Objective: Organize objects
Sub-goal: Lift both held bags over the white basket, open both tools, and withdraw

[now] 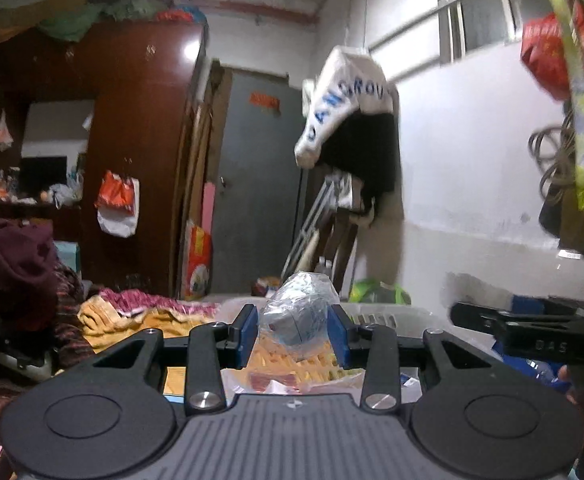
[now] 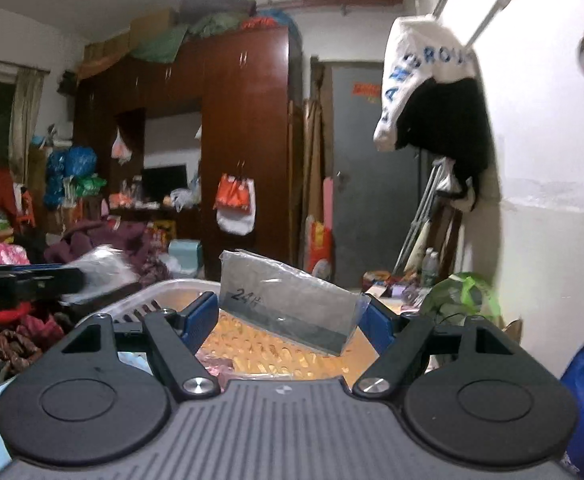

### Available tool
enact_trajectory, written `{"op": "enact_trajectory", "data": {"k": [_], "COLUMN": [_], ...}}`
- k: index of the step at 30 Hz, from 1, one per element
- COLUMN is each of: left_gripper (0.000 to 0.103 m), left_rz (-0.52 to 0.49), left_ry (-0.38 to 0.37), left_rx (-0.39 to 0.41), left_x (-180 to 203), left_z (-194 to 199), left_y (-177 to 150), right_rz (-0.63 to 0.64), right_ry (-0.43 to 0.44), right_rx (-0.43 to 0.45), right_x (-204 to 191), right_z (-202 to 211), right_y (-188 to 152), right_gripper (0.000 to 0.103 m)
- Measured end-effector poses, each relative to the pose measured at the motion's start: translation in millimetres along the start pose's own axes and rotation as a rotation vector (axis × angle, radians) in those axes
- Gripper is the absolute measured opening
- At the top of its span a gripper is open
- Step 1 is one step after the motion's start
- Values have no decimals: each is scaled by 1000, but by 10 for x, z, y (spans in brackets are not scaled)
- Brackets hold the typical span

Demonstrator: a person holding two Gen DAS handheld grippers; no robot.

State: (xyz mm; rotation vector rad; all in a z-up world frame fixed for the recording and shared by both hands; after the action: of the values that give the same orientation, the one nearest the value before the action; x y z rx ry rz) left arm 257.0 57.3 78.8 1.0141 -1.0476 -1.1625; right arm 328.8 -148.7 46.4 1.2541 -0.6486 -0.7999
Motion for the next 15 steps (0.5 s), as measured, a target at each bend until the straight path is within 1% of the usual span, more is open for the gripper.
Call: {"op": "enact_trajectory", "data": {"k": [2,3,4,5,8,9,10,12,13,15], "left_gripper": [44,53,73,78,78,82,87,91,92,92], "left_rz": [-8,-30,-47,-55,-39,-27,-15,-22,-35,-69], "left_ry": [12,29,51,67,60,46,26,13,19,35], "left_rx": [-17,-13,-15,-11,39,54,72,98,106,102], "left_x": [45,72,70,57,-17,-44,-72,-88,-90,-67], "left_z": [-146,-198,-223,-214,53,174,340,594,703,840], "left_y": [-42,-77,-116,-147,-201,-220,-274,-388,-467,-645], "right_rz": [13,22,21,10,-15,-24,-32,-39,-43,-64], "right_ry": [-1,-10,-23,-19,43,77,126,176,185,172], "right_rx": [-37,-38,-33,-23,12,32,48,34,35,45], "right_x": [0,-4,-12,-24,-98,-134,-195,-284,-317,-366], "right_z": [-126,-141,-122,-63,255,382,535,735,811,963], "right_y": [-37,-55,-84,-113,-231,-287,-398,-613,-711,-918], "right_gripper": [80,85,92,103,103,103,103,103,103,103]}}
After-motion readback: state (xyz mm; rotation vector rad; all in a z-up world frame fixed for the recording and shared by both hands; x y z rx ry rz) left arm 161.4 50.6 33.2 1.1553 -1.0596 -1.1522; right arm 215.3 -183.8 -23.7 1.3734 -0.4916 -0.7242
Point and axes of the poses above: each gripper's, at about its wrist camera, not at the fingertips, and z roughly against the way its jaws point, x to its right, y to its top, the point moved 7 cm from there along -z, roughly the way its jaws point, and after that the axes turned 8 degrees about y, right-handed, at the moved point
